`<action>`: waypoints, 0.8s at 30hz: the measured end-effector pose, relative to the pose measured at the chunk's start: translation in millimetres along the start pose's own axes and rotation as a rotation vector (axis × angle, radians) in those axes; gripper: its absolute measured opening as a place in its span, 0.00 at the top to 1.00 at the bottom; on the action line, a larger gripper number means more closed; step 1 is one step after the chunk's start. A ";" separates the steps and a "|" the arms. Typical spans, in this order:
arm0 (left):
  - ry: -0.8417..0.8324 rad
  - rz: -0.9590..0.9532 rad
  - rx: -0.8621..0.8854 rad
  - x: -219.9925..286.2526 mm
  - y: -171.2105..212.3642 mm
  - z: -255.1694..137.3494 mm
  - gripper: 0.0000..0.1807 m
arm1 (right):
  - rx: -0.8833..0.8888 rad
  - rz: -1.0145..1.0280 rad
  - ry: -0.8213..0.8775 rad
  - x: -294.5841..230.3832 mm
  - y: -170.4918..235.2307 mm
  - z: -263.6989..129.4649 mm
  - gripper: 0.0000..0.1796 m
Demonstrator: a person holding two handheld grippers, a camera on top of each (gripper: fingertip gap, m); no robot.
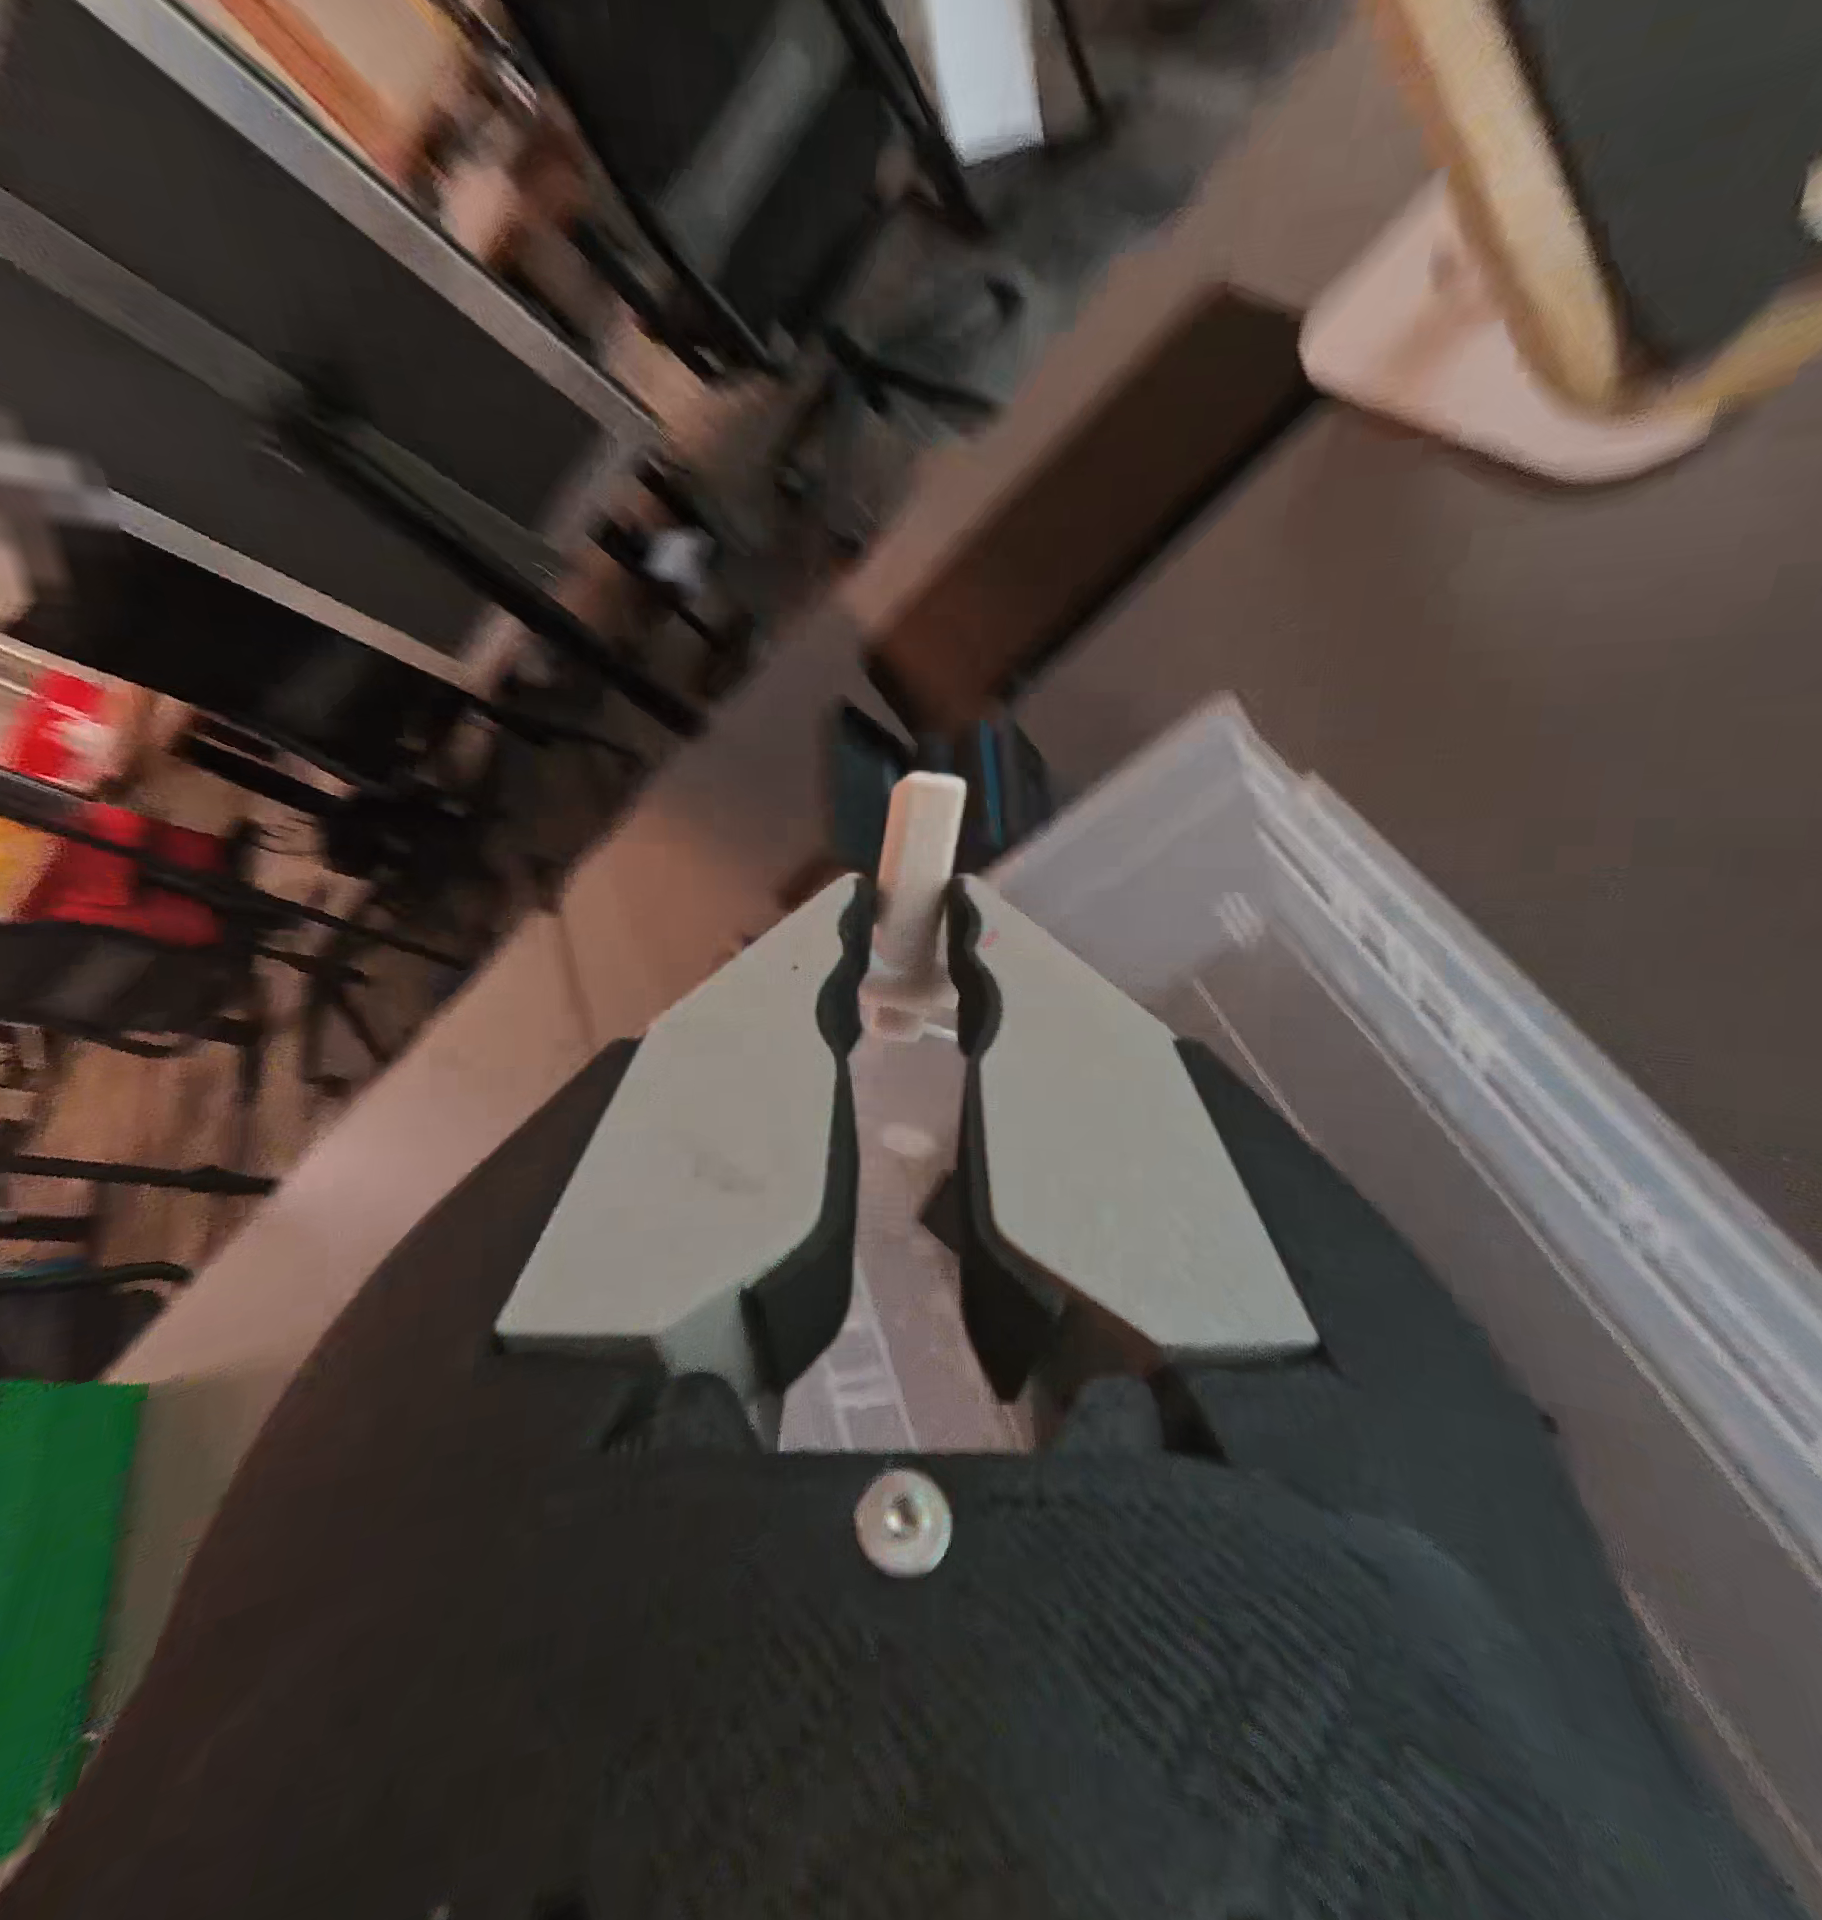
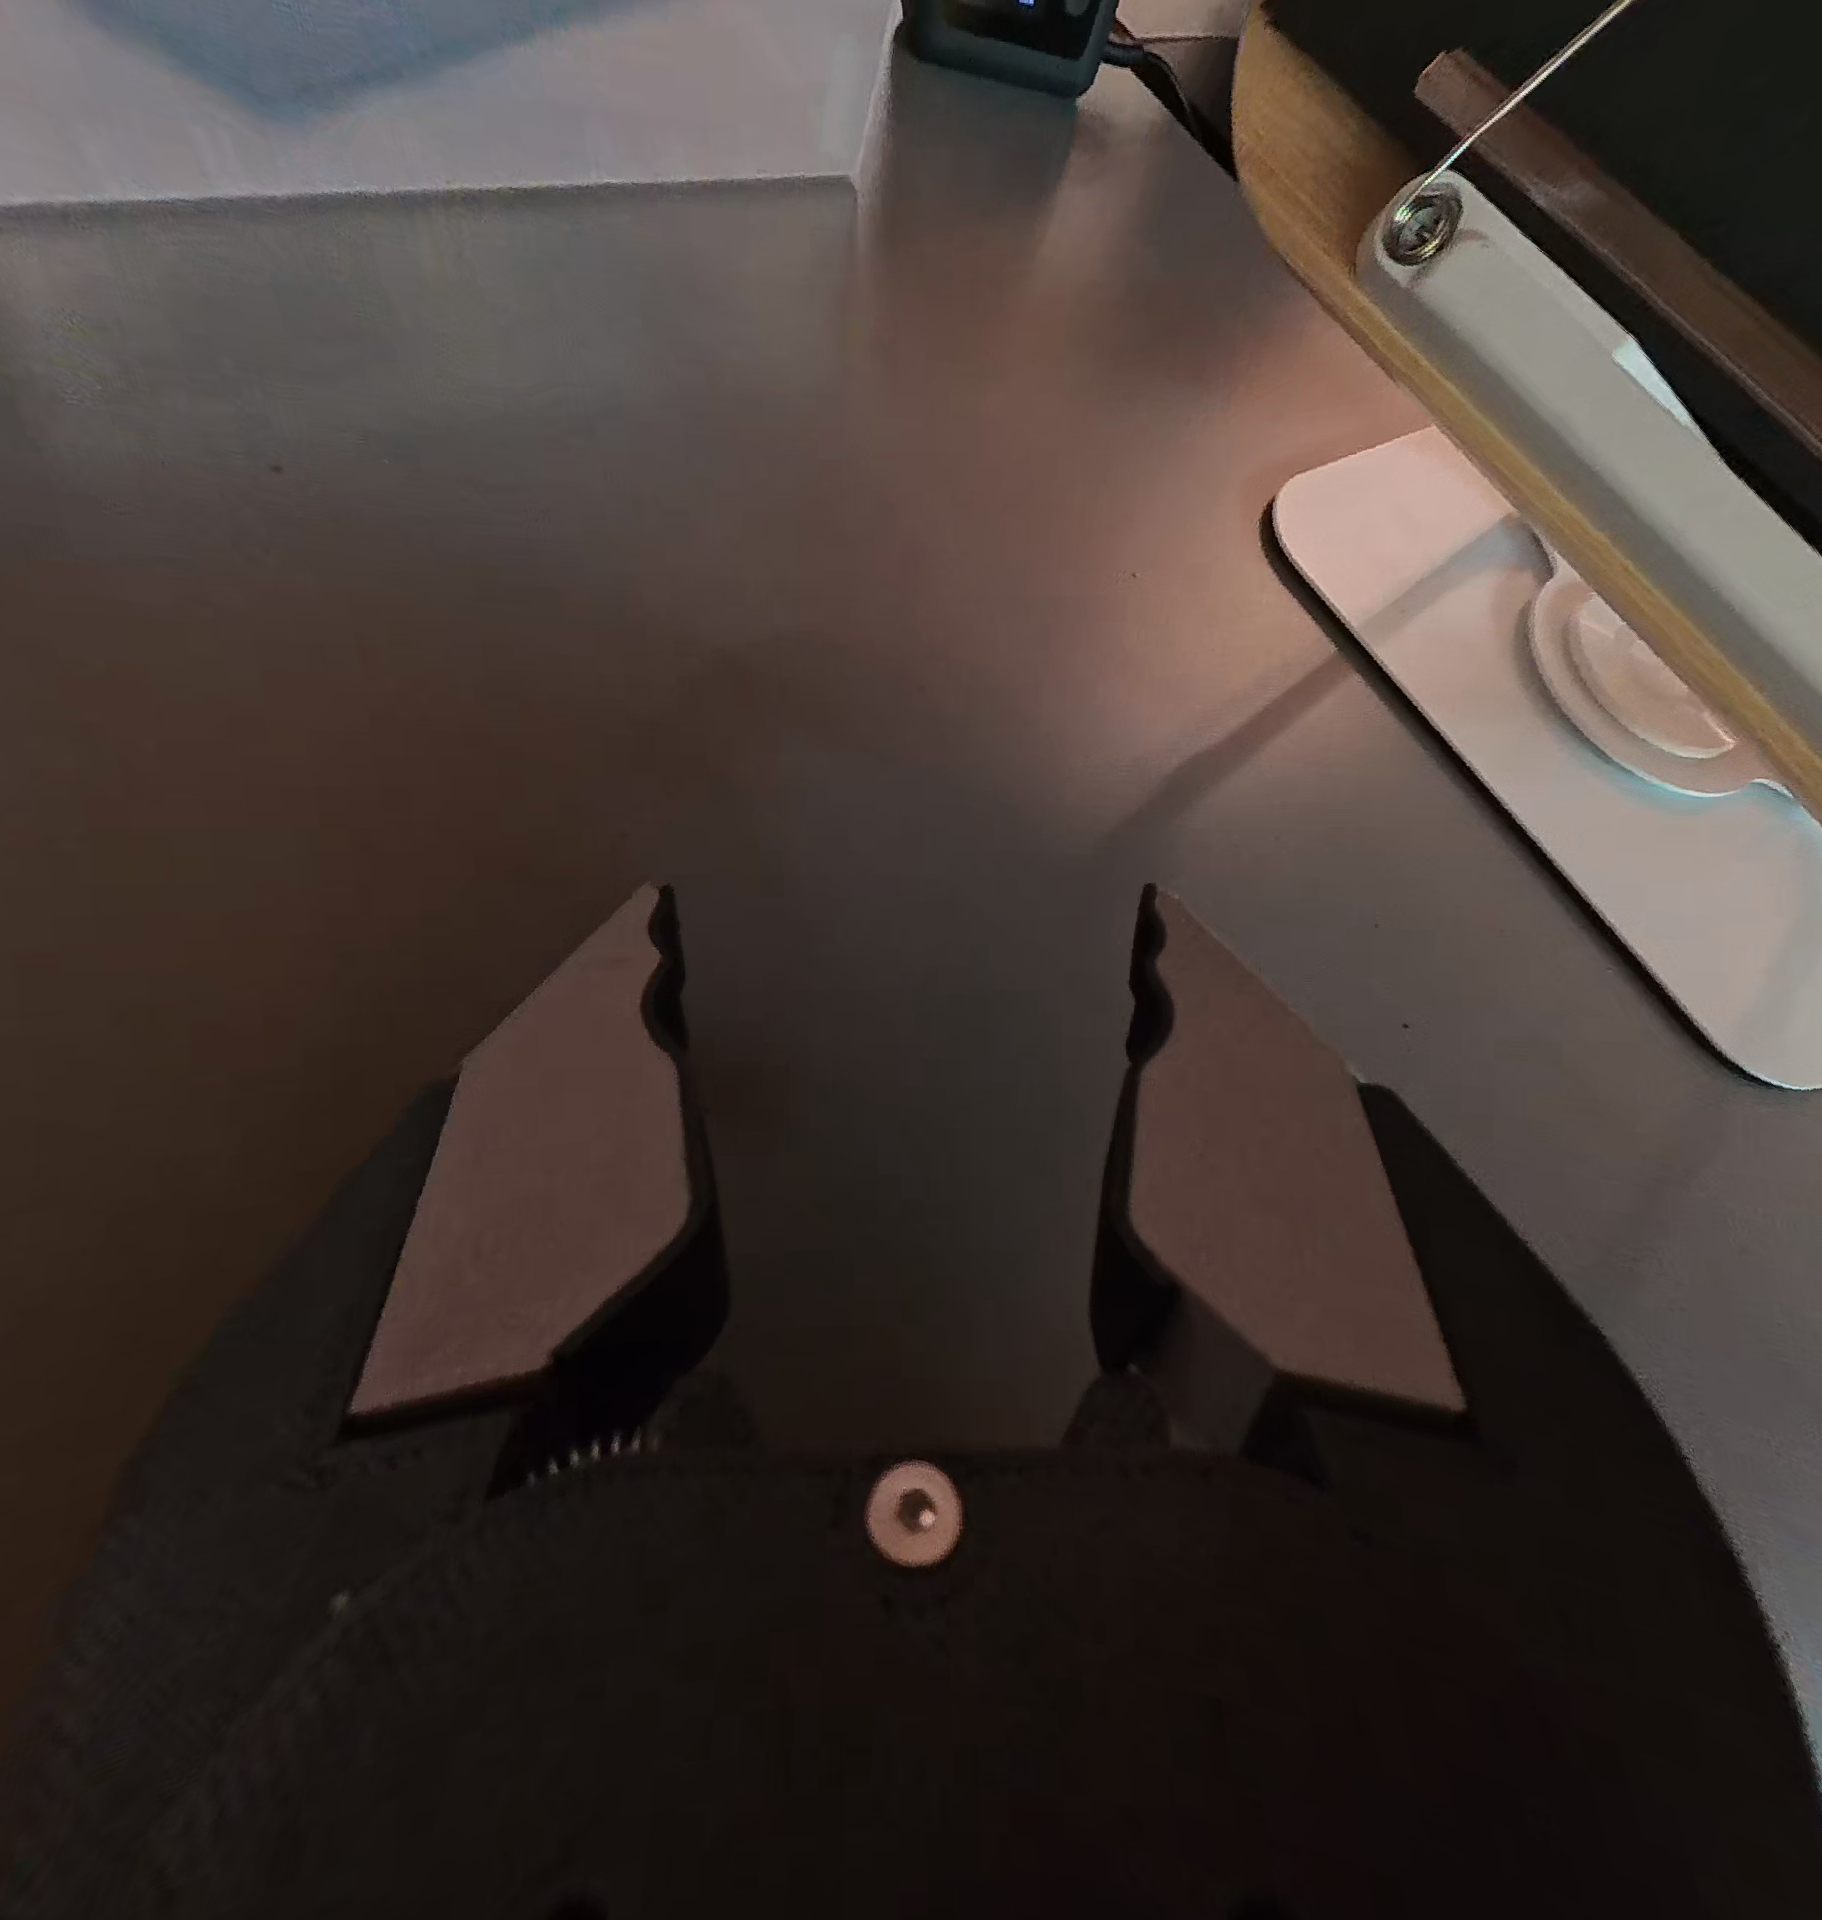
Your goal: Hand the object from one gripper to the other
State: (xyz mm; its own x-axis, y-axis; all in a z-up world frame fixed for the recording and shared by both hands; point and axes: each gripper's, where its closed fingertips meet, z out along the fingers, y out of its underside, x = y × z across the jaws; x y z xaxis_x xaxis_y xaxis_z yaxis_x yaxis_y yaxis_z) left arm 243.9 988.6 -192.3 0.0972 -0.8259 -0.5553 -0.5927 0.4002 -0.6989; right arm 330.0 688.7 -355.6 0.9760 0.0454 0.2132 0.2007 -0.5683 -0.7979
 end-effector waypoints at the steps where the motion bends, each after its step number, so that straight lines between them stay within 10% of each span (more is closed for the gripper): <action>1: -0.045 0.001 0.067 -6.8 -19.2 -13.2 0.94 | 0.010 0.012 -0.005 0.6 -1.0 -1.2 0.53; 6: 0.092 -0.088 0.335 46.0 -102.3 -72.6 0.94 | 0.087 0.110 -0.044 7.0 -8.3 -9.6 0.54; 10: 0.507 -0.191 0.572 178.6 -149.5 -122.1 0.94 | 0.206 0.237 -0.104 17.2 -19.1 -22.6 0.53; 15: 0.646 -0.299 0.619 283.7 -127.1 -80.6 0.94 | 0.365 0.316 -0.166 28.6 -35.4 -45.7 0.54; 24: 0.839 -0.451 0.706 311.9 -104.5 -59.3 0.94 | 0.512 0.367 -0.292 24.3 -53.6 -62.5 0.65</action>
State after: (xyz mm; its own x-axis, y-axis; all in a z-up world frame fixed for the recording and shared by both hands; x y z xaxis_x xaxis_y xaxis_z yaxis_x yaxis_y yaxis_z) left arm 288.8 665.6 -265.7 -0.5266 -0.8453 0.0901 -0.0411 -0.0806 -0.9959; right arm 337.7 668.9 -272.5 0.9567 0.1846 -0.2250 -0.2025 -0.1333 -0.9702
